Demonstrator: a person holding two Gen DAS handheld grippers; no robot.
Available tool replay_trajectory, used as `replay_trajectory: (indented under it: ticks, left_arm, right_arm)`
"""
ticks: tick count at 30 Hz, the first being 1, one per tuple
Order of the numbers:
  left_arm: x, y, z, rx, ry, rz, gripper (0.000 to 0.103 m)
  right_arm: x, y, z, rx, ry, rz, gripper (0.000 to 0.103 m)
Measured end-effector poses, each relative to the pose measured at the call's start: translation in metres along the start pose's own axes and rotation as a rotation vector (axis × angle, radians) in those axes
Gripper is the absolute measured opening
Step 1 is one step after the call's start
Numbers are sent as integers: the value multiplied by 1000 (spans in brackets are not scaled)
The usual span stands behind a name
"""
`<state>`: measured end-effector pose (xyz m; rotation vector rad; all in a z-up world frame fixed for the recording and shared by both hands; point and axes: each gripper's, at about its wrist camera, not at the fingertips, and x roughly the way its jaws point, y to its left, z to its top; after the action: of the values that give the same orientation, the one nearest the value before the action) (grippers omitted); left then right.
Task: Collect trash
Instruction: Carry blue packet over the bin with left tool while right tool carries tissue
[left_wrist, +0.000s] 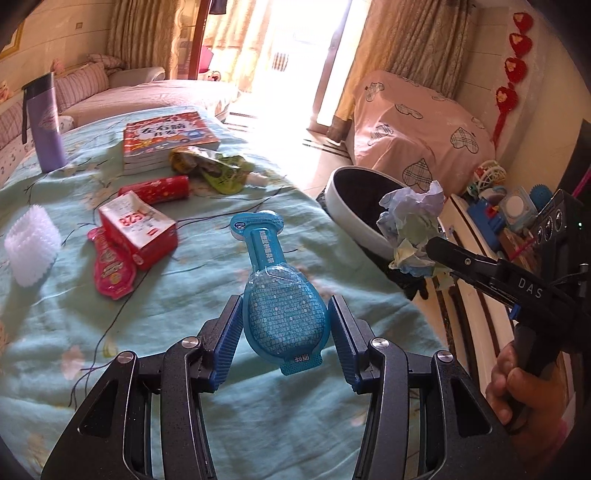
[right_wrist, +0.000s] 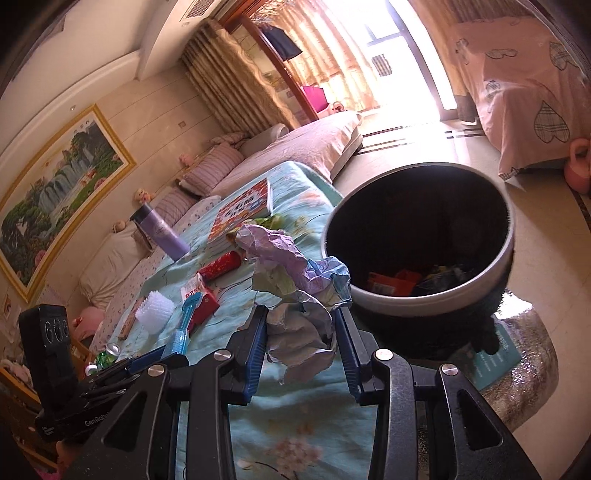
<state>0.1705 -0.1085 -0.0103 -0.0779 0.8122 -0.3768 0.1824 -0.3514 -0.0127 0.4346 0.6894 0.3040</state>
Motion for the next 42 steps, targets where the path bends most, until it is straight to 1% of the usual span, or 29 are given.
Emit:
replay_trajectory:
  ticks: [10,22,30,42]
  left_arm:
    - [13,-34,22,60,-12,-39,46]
    - [38,-68,37,117,8,-72,46]
    - [57,-81,50,145,22,-81,46]
    - [94,-95,76,178,67,-88,46]
  right_arm:
    - [-18,-22,10,33,-46,-32,37]
    - [-24,-45,24,48,-66,-61,37]
    - [-18,-63,37,62,-60,-82,37]
    - [0,-80,55,72,-16,-111,38]
